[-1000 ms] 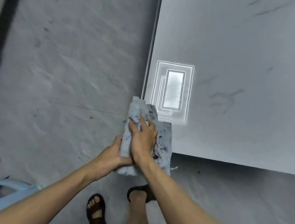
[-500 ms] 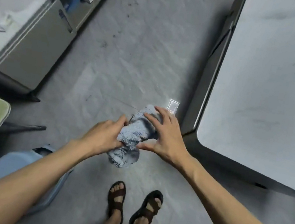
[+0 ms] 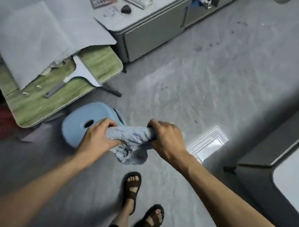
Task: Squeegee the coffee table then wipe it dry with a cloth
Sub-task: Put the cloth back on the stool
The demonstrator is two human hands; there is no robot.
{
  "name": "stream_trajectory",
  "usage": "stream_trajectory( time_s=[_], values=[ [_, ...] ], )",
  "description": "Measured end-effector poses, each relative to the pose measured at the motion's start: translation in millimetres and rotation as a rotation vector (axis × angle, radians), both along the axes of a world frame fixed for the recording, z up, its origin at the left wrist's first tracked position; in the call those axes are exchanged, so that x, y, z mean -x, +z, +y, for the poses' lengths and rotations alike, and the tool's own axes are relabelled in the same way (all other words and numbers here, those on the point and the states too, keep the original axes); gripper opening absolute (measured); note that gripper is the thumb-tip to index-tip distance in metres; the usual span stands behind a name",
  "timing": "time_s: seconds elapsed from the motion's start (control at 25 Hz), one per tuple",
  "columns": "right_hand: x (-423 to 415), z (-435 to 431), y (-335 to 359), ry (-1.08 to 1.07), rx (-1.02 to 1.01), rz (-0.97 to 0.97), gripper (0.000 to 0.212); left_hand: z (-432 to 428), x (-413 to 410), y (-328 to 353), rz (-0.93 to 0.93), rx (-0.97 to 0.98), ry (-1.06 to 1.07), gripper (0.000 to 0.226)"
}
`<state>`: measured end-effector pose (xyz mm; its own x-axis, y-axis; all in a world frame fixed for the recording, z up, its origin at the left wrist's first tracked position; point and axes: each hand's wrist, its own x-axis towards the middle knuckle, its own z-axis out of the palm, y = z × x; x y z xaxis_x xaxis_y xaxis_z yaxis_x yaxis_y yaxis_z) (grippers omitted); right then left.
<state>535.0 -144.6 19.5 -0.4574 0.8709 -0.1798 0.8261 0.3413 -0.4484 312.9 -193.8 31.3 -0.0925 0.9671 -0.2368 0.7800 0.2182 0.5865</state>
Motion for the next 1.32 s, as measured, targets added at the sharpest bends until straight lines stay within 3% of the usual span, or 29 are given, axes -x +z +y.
stream_trajectory(
  time_s=[0.24, 0.44, 0.6, 0.76, 0.84, 0.96, 1.08, 1.2, 1.32],
  values=[
    [161, 1, -46, 0.161, 0.016, -0.005, 0.048, -37, 146, -44, 0.032, -0.052, 0.208, 0.048],
    [255, 3, -142, 0.273, 0.185, -0.169, 0.042, -48, 234, -145, -0.146, 0.180, 0.347, 0.045],
    [319, 70, -206, 0.232, 0.367, -0.285, 0.047, -11, 290, -225, -0.328, 0.360, 0.421, 0.049],
    [367, 115, -289, 0.215, 0.384, -0.264, 0.051, 36, 326, -299, -0.266, 0.367, 0.564, 0.054],
    [378, 114, -321, 0.170, 0.260, -0.281, 0.062, 47, 341, -326, -0.219, 0.414, 0.623, 0.055],
    [375, 99, -330, 0.115, 0.156, -0.302, 0.084, 48, 350, -335, -0.067, 0.525, 0.478, 0.062],
    [369, 84, -307, 0.089, 0.133, -0.254, 0.071, 48, 347, -310, 0.059, 0.561, 0.297, 0.060],
    [354, 83, -261, 0.035, 0.360, -0.184, 0.056, 64, 336, -263, 0.099, 0.555, 0.071, 0.048],
    [325, 86, -186, 0.011, 0.597, -0.248, 0.037, 93, 308, -183, -0.001, 0.566, -0.128, 0.039]
  ],
)
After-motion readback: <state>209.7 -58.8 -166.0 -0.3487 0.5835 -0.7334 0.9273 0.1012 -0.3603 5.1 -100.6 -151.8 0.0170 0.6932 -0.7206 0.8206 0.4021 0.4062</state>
